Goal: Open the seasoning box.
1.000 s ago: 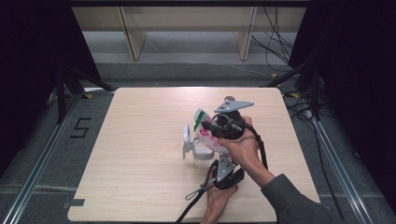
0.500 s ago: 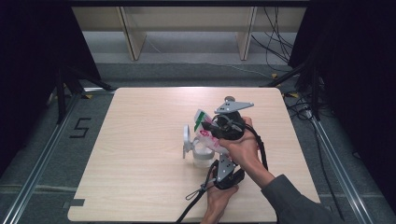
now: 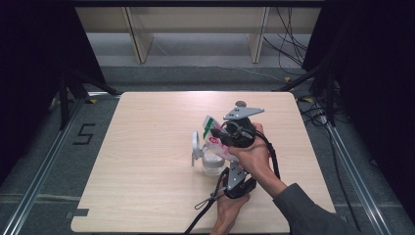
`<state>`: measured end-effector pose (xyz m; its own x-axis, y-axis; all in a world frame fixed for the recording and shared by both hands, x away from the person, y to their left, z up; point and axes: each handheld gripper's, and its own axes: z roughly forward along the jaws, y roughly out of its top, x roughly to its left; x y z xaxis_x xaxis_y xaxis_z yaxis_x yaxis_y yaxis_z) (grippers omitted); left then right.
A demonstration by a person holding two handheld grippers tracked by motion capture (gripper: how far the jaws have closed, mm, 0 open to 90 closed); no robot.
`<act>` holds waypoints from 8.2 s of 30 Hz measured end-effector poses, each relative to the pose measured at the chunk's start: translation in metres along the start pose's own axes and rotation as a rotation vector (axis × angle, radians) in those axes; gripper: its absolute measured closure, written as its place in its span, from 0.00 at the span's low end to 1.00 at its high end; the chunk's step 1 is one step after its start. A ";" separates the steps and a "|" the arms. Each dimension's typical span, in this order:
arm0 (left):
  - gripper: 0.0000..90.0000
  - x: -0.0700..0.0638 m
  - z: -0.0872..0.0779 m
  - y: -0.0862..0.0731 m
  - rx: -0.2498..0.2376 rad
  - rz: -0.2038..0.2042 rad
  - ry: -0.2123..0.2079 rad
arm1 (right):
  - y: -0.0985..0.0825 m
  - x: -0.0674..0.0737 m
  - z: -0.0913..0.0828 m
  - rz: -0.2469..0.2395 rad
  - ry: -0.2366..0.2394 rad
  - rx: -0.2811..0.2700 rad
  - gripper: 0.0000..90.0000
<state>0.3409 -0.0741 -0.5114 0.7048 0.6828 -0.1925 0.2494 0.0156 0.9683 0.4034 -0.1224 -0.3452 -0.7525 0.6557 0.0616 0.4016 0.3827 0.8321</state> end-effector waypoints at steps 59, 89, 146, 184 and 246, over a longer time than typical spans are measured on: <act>0.81 -0.004 -0.001 0.001 -0.028 -0.002 0.015 | 0.003 0.008 0.003 -0.018 -0.003 0.035 0.99; 0.81 -0.003 -0.002 0.002 -0.031 -0.001 0.008 | 0.005 0.011 0.007 -0.032 -0.003 0.034 0.99; 0.82 -0.003 -0.004 0.007 -0.012 0.030 0.009 | 0.011 0.016 0.008 -0.090 -0.001 0.022 0.99; 0.82 -0.008 -0.001 0.007 -0.063 -0.025 -0.016 | 0.009 0.021 0.013 -0.077 -0.017 0.046 0.99; 0.82 -0.010 -0.003 0.009 -0.079 -0.035 -0.022 | 0.013 0.014 0.014 -0.092 -0.015 0.038 0.99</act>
<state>0.3344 -0.0786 -0.5003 0.7112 0.6646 -0.2290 0.2217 0.0970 0.9703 0.4055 -0.0994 -0.3408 -0.7794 0.6262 -0.0226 0.3509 0.4661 0.8122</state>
